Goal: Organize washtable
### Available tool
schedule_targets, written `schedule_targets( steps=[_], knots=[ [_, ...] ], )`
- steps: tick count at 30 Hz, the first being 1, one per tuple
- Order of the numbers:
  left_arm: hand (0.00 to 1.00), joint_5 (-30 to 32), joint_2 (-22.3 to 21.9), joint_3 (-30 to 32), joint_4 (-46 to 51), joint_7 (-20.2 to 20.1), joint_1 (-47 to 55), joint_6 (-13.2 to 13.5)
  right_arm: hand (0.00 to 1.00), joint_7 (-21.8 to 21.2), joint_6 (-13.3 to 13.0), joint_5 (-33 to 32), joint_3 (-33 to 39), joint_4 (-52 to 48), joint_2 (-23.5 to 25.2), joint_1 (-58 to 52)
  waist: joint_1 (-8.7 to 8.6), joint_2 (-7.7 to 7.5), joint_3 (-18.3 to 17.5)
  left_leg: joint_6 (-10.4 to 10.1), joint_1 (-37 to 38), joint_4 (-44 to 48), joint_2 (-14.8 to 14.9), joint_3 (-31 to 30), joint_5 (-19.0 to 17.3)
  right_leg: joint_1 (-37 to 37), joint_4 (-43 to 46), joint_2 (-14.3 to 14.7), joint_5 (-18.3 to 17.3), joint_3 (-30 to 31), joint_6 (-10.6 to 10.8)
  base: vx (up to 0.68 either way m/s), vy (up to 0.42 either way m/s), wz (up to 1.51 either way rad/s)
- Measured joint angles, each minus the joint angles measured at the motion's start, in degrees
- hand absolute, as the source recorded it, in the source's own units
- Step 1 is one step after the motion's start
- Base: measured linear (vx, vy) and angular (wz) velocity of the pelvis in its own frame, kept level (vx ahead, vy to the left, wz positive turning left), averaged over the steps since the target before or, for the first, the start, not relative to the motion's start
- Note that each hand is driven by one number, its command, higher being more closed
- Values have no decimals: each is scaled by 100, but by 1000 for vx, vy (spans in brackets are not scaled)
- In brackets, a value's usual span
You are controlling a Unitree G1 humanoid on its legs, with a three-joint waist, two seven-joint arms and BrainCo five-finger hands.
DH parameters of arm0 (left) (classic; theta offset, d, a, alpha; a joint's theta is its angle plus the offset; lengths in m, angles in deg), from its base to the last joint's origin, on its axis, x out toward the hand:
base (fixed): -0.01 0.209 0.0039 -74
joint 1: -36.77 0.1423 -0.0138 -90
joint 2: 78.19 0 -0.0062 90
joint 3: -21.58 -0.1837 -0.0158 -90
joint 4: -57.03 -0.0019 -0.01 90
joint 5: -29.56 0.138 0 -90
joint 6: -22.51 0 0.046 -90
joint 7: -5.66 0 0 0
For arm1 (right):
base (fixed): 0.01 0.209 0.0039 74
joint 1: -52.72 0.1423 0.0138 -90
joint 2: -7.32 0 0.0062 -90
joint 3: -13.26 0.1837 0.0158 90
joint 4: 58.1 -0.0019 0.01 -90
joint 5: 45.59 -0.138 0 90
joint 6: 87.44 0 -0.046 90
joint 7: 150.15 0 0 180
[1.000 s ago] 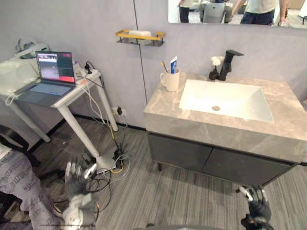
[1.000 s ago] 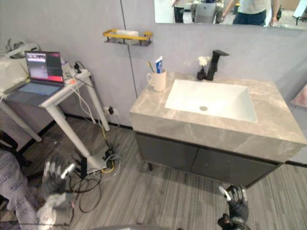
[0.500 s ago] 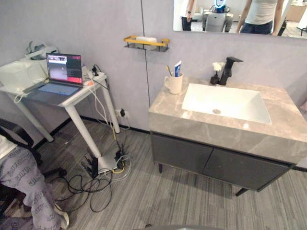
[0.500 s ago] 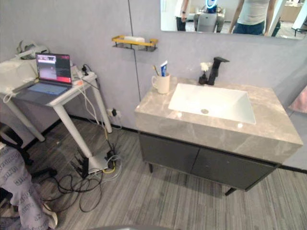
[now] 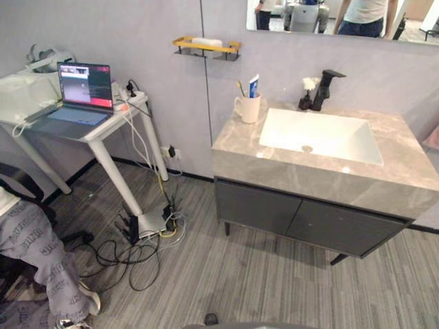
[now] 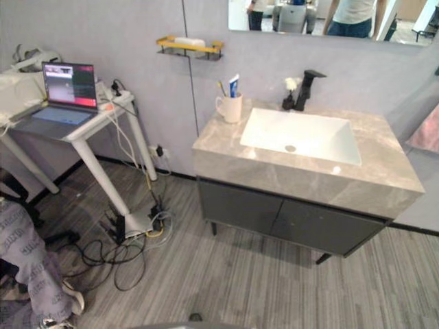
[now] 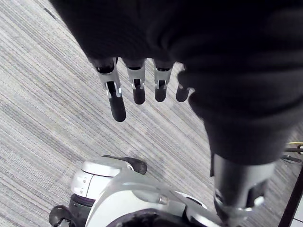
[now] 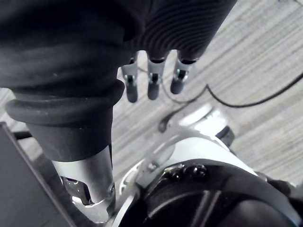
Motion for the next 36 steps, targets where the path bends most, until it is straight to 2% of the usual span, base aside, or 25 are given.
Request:
schedule_targets(
  steps=[3,4,6,7,8,9,10,11,12,15,16,18,21,22,24,26,28,29,30,31,32,33,34,35,36],
  knots=[
    [0,-178,28,-5,8,-40,17,4,0,-9,4,-141,0,78,-1,42,1,-67,16,2,12,0,-76,48,-1,-21,45,-57,-20,112,30,74,86,-3],
    [0,-214,55,-82,19,-40,13,4,0,-13,4,-186,-4,122,0,76,1,-88,48,4,60,-1,-134,50,-3,-32,219,-136,-93,97,138,94,79,10],
    [0,-220,128,-260,60,-40,-1,3,0,-17,1,-244,-7,107,16,112,1,-151,70,113,115,-1,-309,-79,-80,-151,785,-407,-363,40,582,115,97,35],
    [0,-221,201,-415,61,-39,-28,2,0,-22,1,-249,5,34,41,103,1,-195,119,254,145,-1,-462,-271,-183,-246,1284,-559,-586,73,1082,162,91,80],
    [0,-218,250,-436,50,-33,-106,-2,0,-21,3,-248,4,17,70,142,11,-254,198,297,134,-1,-582,-410,-204,-415,1838,-629,-587,461,980,170,74,104],
    [0,-214,241,-457,-1,-16,-226,-18,0,-12,-4,-255,5,-28,97,243,2,-259,370,341,225,2,-564,-586,-180,-602,2505,-555,-434,949,812,116,39,97],
    [0,-213,238,-463,-3,-17,-304,-19,0,-21,-16,-259,1,-71,105,276,-10,-171,450,342,263,4,-536,-708,-179,-787,2979,-492,-395,1249,700,45,12,114],
    [0,-204,256,-463,39,-10,-316,-17,0,-48,-34,-267,-5,-134,110,268,-14,-135,562,342,264,6,-516,-897,-179,-1052,3575,-430,-548,1688,532,57,-29,122],
    [0,-197,274,-454,89,-7,-344,-11,0,-51,-42,-319,-13,-141,143,262,-6,-184,563,341,243,7,-520,-1094,-178,-1139,3720,-350,-676,1977,425,74,-57,138],
    [0,-168,309,-372,108,64,-363,-9,0,-53,-43,-360,-4,-115,239,263,32,-295,492,339,-63,41,-511,-1663,-177,-1097,2907,41,-916,3012,525,117,-109,149],
    [0,-175,308,-373,108,77,-365,-9,0,-52,-38,-360,-5,-108,237,266,26,-307,482,334,-97,45,-516,-1749,-174,-1045,2656,68,-916,3072,528,159,-137,139],
    [0,-287,315,-366,109,90,-351,-8,0,-44,-40,-345,-26,-52,240,270,47,-358,440,164,-126,54,-550,-2100,114,-787,1990,6,-908,2671,512,156,-225,114],
    [0,-511,359,-332,107,87,-317,-5,0,-44,-46,-322,-144,-4,277,252,119,-467,373,166,-251,405,-634,-2418,200,-579,1796,21,-843,2239,385,69,-220,82],
    [0,-680,367,-327,107,82,-291,0,0,-44,-56,-273,-263,-3,261,230,142,-480,349,115,-343,586,-656,-2666,127,-441,1730,47,-922,1983,144,75,-308,109],
    [0,-1082,352,-326,109,73,-363,2,0,-45,-80,-123,-272,-9,261,257,139,-528,321,92,-652,863,-582,-2749,-60,-360,1561,100,-1011,1601,-24,36,-248,118],
    [0,-1534,243,-325,82,75,-492,1,0,-35,-186,-32,-275,-11,146,306,124,-413,461,72,-1073,1601,-240,-2231,-199,-235,1457,239,-1026,997,-67,-13,-229,116],
    [0,-1732,177,-355,89,74,-520,5,0,14,-193,120,-350,-9,-12,355,128,-248,543,-81,-1141,1835,-62,-1974,-309,-30,1559,355,-1084,662,-167,-45,-157,96],
    [0,-1792,173,-416,112,71,-526,18,0,19,-188,215,-548,-1,-90,416,159,-244,545,-44,-1136,1808,-63,-1917,-374,5,1634,343,-1171,530,-312,-79,-100,73],
    [0,-1811,180,-438,121,71,-523,22,0,20,-189,259,-642,7,-119,466,158,-181,583,33,-1160,1791,-44,-1757,-427,12,1621,340,-1184,458,-334,-93,-62,58],
    [0,-1847,188,-439,119,71,-527,25,0,11,-194,305,-708,1,-136,539,128,-195,589,170,-1224,1760,75,-1387,-519,15,1567,335,-1184,344,-336,-97,-56,77],
    [0,-1853,266,-441,125,63,-579,33,0,16,-233,322,-745,41,-66,654,117,-432,575,311,-1300,2002,277,-471,-665,17,1323,131,-1216,51,-502,-109,-44,87],
    [0,-1852,265,-444,111,68,-640,35,0,9,-247,319,-724,43,-74,661,104,-407,607,350,-1414,2435,459,16,-711,17,1352,89,-1209,-103,-513,-136,-35,99],
    [0,-1849,258,-442,111,68,-637,23,0,13,-243,314,-719,45,-84,635,91,-393,621,399,-1431,3226,819,859,-786,47,1435,-9,-1208,-389,-515,-130,-9,89],
    [0,-1847,229,-444,112,68,-626,30,0,14,-242,314,-719,28,-107,601,75,-347,612,447,-1316,3724,1087,1372,-860,101,1472,-59,-1208,-640,-515,-128,20,114],
    [0,-1847,199,-450,92,73,-605,28,0,10,-241,308,-715,-46,-133,584,-24,-262,612,420,-1153,4216,1479,1956,-1208,165,1552,-83,-1209,-992,-513,-70,55,106]
  ],
)
